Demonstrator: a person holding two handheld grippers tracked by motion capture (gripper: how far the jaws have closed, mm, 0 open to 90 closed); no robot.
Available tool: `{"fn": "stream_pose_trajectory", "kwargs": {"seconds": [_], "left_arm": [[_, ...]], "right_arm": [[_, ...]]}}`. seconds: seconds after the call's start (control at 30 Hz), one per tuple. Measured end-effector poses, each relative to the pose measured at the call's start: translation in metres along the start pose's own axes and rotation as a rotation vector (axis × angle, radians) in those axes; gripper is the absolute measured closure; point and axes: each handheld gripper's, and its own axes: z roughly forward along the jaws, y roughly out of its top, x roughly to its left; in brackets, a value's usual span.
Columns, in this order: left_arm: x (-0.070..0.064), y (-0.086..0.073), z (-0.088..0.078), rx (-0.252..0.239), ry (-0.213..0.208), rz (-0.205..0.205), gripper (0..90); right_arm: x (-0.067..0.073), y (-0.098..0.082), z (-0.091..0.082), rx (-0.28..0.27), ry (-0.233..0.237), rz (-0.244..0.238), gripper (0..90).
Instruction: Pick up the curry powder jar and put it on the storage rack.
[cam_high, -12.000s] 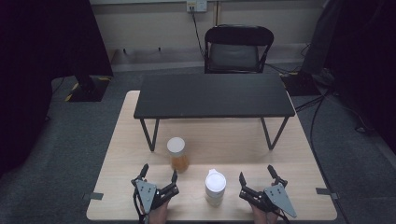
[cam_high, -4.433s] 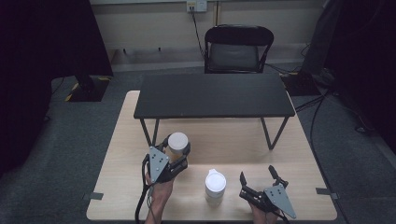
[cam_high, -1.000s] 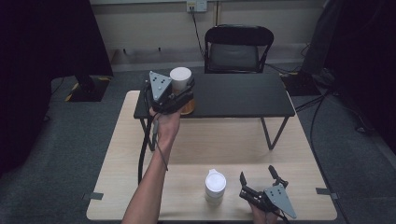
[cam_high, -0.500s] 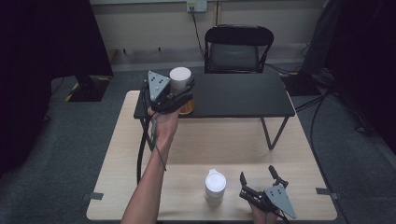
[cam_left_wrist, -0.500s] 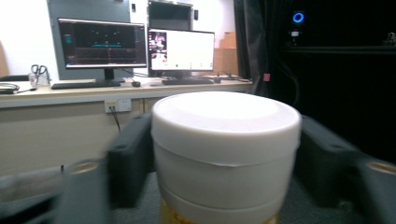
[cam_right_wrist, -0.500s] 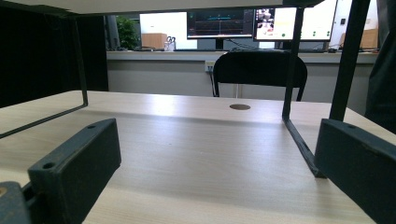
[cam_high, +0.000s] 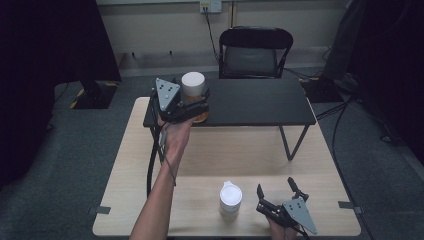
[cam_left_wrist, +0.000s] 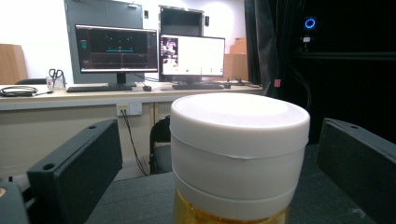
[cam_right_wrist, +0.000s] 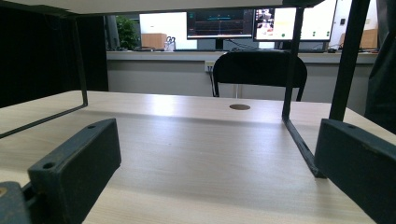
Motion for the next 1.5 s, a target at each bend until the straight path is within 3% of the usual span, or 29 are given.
{"fn": "stream_pose_trajectory", "kwargs": {"seconds": [0.3, 0.5, 0.87, 1.2, 1.5], "left_arm": [[-0.009, -0.006, -0.014, -0.04, -0.001, 0.008, 0.0], [-0.007, -0.012, -0.026, -0.07, -0.008, 0.008, 0.0], [-0.004, -0.023, -0.042, -0.076, 0.001, 0.004, 0.0], [-0.01, -0.035, -0.057, -0.085, 0.007, 0.031, 0.0], [-0.012, -0.052, -0.072, -0.084, 0.013, 0.014, 0.0]], "right_arm": [[0.001, 0.0, 0.0, 0.0, -0.003, 0.0, 0.0], [0.001, 0.0, 0.0, 0.0, -0.003, 0.0, 0.0], [0.001, 0.0, 0.0, 0.0, -0.005, 0.0, 0.0], [0.001, 0.0, 0.0, 0.0, -0.005, 0.0, 0.0], [0.001, 0.0, 0.0, 0.0, -0.006, 0.0, 0.0]]}}
